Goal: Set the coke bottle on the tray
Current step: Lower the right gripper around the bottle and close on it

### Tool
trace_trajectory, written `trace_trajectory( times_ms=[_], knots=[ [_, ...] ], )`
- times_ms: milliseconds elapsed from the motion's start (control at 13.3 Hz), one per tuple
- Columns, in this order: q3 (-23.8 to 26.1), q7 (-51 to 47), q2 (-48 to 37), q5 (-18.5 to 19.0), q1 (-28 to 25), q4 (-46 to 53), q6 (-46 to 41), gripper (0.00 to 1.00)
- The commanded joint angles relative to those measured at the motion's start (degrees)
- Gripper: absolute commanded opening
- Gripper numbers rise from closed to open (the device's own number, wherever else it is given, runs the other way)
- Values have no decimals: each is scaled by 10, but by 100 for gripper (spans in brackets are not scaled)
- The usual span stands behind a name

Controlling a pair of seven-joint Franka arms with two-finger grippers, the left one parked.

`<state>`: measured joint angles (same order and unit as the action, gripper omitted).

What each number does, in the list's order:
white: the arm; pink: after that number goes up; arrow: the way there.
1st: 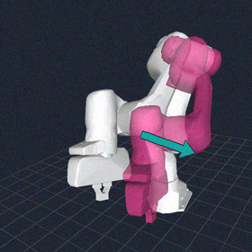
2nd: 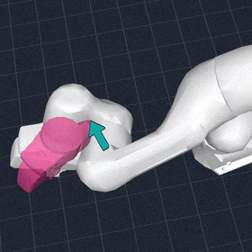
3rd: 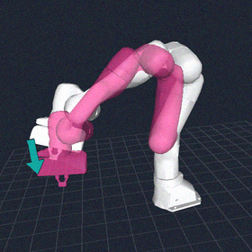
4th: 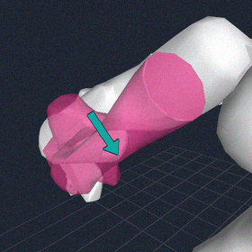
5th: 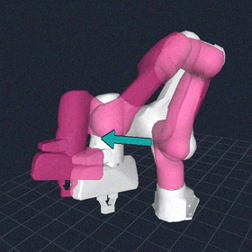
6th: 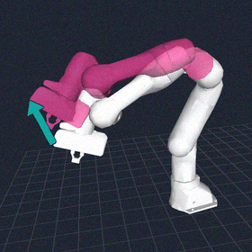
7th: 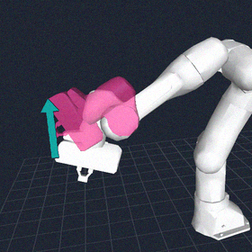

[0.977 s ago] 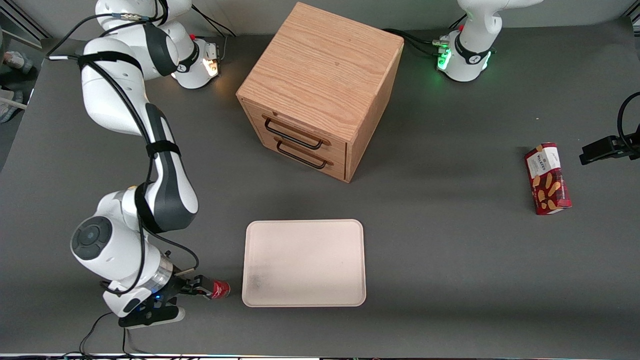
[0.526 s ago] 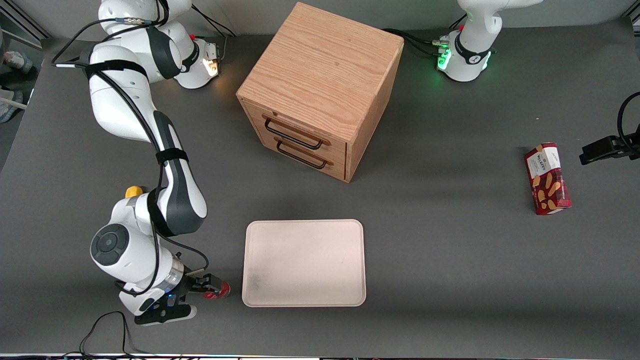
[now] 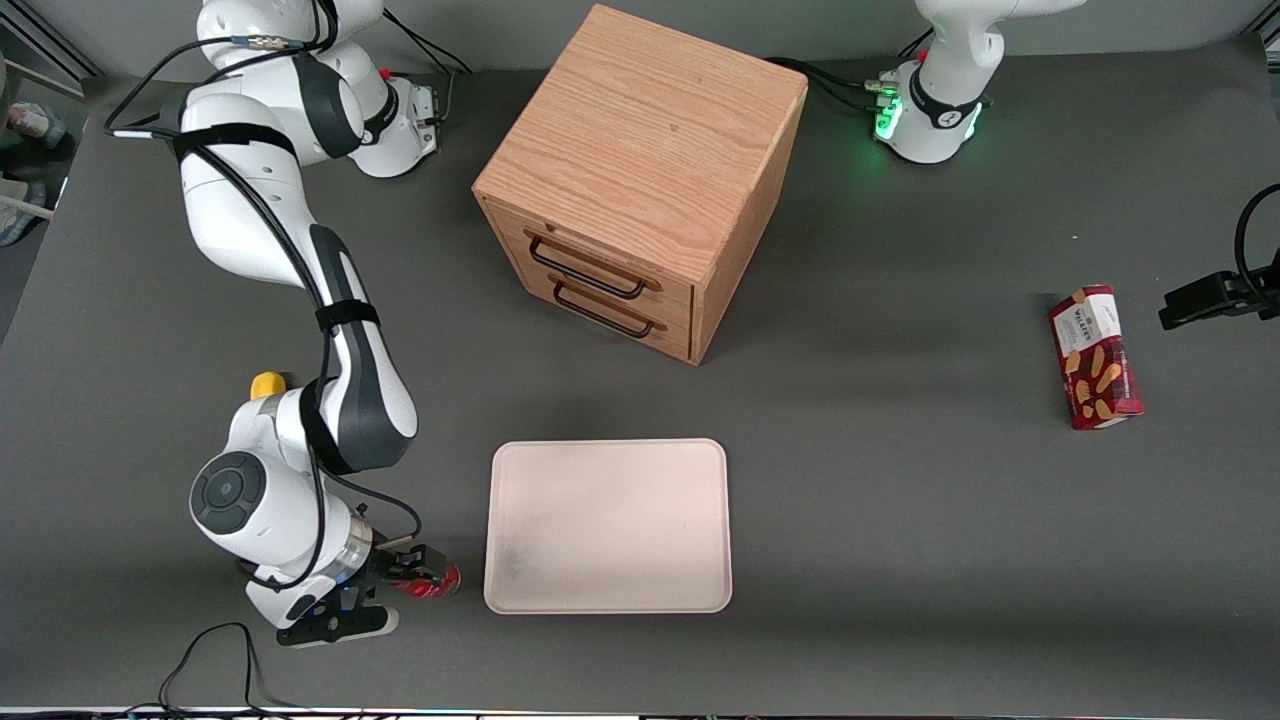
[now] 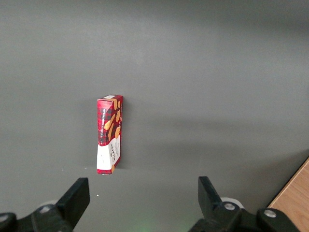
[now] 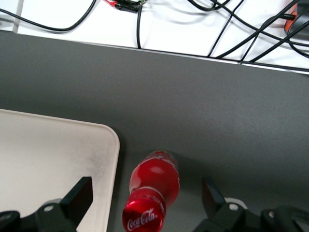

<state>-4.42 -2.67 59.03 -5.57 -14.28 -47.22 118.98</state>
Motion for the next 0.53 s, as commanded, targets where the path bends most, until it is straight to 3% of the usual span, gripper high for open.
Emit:
trace_trajectory(
  times_ms=[0, 75, 451],
  knots=[
    [0, 8, -9, 6, -1, -7, -9, 99],
    [0, 7, -9, 6, -1, -7, -9, 92],
    [0, 8, -11, 6, -2, -7, -22, 34]
  ],
)
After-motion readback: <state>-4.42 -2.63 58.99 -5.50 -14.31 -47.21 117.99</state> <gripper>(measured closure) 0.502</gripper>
